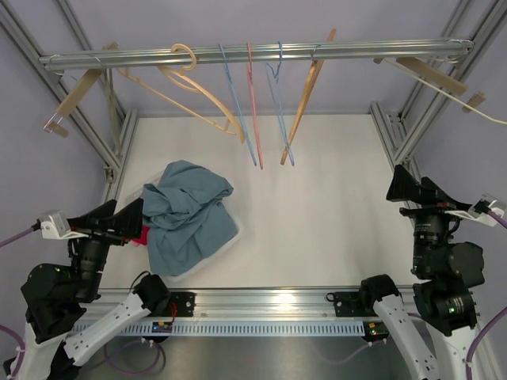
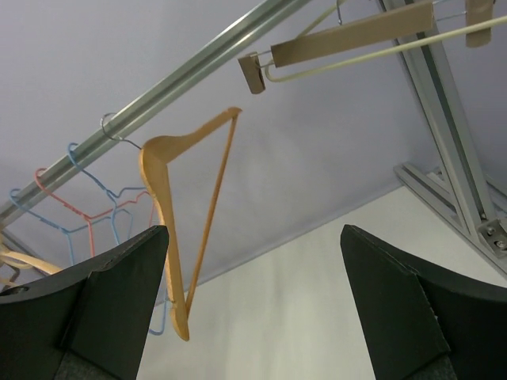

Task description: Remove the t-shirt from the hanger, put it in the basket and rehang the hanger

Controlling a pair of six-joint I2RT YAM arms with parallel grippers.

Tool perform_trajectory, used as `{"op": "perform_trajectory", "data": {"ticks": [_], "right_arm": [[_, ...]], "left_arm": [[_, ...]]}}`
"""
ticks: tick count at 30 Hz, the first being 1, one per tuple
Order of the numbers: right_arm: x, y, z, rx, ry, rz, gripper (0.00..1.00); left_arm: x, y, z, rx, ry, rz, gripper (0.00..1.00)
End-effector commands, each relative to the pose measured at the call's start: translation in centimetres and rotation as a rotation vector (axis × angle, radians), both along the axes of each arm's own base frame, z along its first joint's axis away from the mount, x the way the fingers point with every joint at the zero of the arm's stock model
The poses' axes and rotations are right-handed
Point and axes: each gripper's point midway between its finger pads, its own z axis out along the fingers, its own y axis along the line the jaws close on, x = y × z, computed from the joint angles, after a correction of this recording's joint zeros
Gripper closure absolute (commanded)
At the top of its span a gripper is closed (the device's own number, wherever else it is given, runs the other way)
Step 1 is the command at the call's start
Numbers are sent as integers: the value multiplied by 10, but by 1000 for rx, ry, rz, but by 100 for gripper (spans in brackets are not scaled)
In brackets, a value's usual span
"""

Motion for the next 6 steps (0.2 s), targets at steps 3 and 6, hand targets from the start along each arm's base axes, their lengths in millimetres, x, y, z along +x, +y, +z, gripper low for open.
{"op": "perform_trajectory", "data": {"ticks": [3,6], "right_arm": [[-1,-8,3,18,16,-41,0],[0,-8,4,7,19,-42,1]], "left_arm": [[-4,6,2,-35,-21,4,1],[-3,5,-1,-30,-15,8,1]]}}
